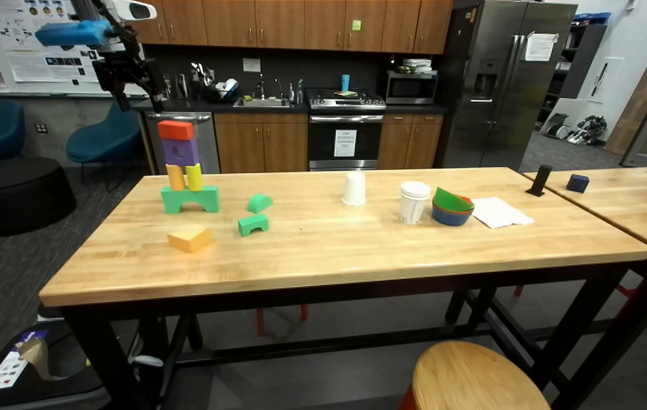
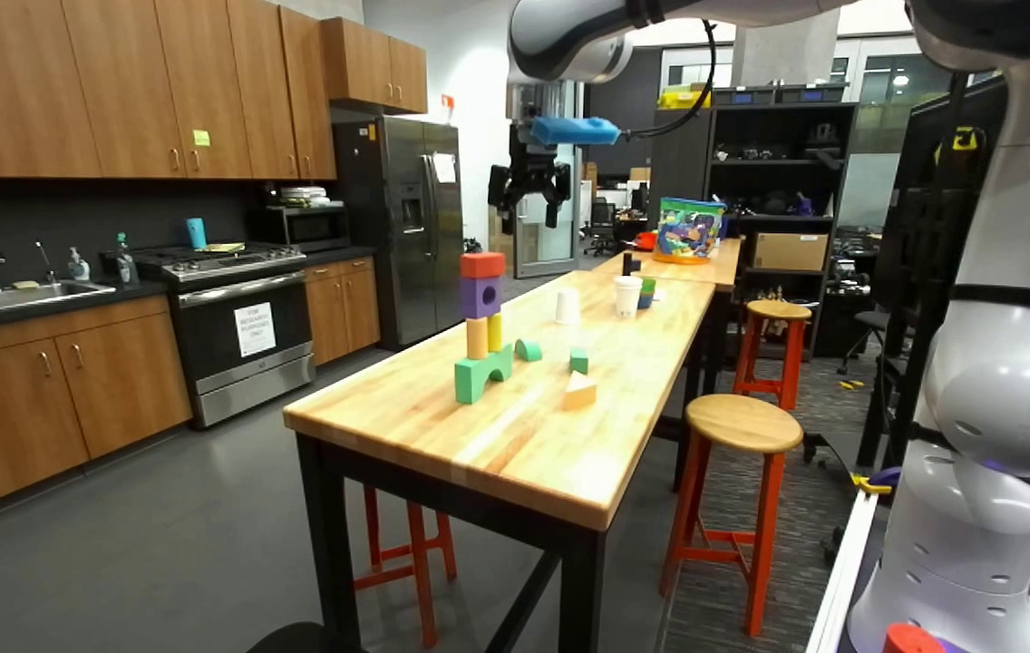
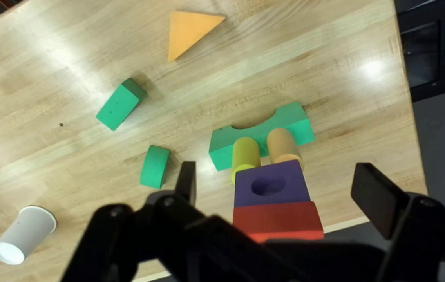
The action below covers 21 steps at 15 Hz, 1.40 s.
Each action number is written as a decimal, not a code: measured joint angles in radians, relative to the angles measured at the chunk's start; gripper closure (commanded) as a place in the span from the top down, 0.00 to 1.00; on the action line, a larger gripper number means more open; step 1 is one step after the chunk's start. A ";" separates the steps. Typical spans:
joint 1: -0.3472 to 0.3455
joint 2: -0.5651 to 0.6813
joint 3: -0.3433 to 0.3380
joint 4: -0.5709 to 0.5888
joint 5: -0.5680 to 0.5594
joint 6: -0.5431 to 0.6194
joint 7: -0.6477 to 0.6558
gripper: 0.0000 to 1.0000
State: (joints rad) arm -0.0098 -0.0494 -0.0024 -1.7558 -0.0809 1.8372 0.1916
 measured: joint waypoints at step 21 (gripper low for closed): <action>-0.020 -0.163 -0.016 -0.226 -0.054 0.014 -0.064 1.00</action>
State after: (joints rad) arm -0.0296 -0.2125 -0.0183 -1.9819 -0.1347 1.8511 0.1275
